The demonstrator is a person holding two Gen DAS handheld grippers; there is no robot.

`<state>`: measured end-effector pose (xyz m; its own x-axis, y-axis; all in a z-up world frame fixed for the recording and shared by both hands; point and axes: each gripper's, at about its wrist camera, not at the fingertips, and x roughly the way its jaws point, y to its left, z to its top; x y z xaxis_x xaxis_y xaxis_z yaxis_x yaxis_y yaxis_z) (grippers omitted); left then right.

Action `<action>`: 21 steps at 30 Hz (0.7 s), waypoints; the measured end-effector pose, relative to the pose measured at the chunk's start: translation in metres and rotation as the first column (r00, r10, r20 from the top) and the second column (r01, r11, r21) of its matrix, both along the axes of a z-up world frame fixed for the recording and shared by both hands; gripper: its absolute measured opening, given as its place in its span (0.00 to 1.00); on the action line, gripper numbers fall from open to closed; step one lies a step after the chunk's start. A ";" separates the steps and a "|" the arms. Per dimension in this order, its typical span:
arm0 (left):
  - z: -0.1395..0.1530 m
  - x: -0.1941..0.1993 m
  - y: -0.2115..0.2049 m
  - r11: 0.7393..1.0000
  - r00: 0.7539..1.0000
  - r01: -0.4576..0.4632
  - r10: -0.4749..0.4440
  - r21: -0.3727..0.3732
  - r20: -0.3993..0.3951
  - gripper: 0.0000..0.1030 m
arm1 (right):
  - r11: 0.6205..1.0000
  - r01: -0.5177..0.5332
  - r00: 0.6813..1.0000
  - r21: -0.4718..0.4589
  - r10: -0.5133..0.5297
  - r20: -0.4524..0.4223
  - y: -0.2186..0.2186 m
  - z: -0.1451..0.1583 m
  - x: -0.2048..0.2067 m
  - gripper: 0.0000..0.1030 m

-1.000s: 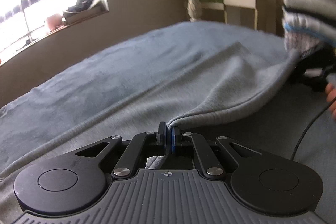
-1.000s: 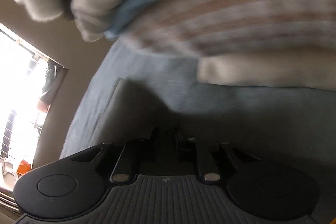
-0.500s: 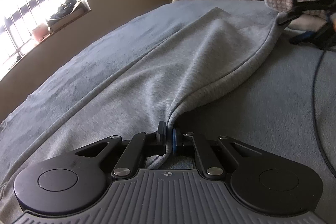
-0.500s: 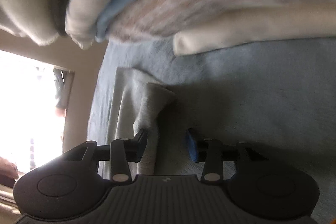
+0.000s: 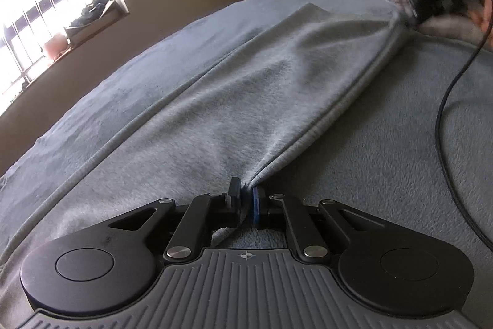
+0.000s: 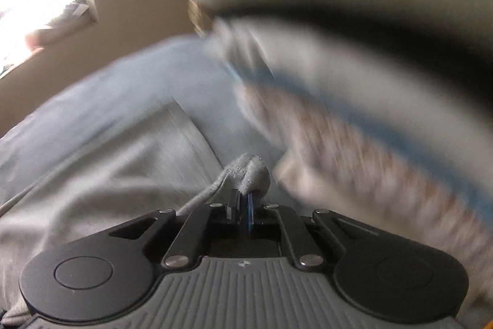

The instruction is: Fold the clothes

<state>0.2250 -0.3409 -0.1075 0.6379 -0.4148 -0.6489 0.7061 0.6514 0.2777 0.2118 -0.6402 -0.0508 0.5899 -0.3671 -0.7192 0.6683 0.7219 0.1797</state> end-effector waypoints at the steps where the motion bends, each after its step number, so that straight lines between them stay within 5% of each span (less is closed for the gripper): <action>1: 0.001 0.000 0.001 1.000 1.000 -0.002 0.002 -0.003 -0.004 0.06 | 0.999 0.033 0.999 0.040 -0.032 -0.004 -0.006 -0.006 -0.007 0.06; 6: 0.010 -0.003 0.008 0.999 0.999 0.005 -0.006 -0.035 -0.035 0.15 | 0.986 0.135 0.991 0.093 -0.133 -0.034 -0.027 -0.010 -0.052 0.09; 10: 0.019 -0.007 0.015 0.997 0.998 0.016 -0.021 -0.078 -0.065 0.18 | 0.998 0.047 0.998 0.043 -0.045 -0.033 -0.007 0.005 -0.065 0.11; 14: 0.030 -0.015 0.034 0.994 0.993 0.016 -0.028 -0.106 -0.113 0.20 | 0.992 -0.126 0.990 -0.015 0.127 0.064 0.029 0.030 -0.064 0.11; 19: 0.039 -0.018 0.075 0.993 0.987 -0.065 0.049 -0.097 -0.155 0.21 | 0.871 -0.481 0.866 -0.102 0.490 0.097 0.093 0.048 -0.026 0.30; 21: 0.040 -0.008 0.088 0.984 0.979 -0.147 0.129 -0.104 -0.158 0.21 | 0.812 -0.566 0.813 -0.142 0.579 0.068 0.118 0.047 -0.006 0.30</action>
